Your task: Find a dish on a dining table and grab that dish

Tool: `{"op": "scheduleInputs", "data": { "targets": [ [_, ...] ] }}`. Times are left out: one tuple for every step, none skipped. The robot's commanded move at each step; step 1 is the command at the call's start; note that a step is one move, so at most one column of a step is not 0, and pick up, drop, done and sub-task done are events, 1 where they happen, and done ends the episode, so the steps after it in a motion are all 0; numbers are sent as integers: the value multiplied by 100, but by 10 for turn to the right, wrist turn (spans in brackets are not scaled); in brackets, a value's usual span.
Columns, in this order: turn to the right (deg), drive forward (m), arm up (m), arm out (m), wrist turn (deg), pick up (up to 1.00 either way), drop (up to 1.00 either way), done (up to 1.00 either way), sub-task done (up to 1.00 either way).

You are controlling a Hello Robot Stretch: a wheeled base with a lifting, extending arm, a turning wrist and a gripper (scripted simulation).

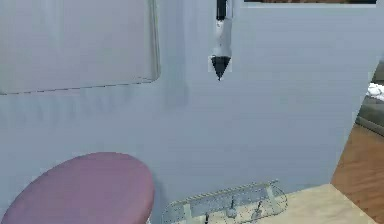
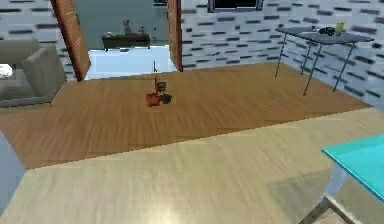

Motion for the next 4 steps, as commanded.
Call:
{"op": "scheduleInputs", "data": {
  "targets": [
    [360,0,0,0,0,0,0,0,0],
    [0,40,0,0,0,0,0,0,0],
    [450,0,0,0,0,0,0,0,0],
    [450,0,0,0,0,0,0,0,0]
  ]
}}
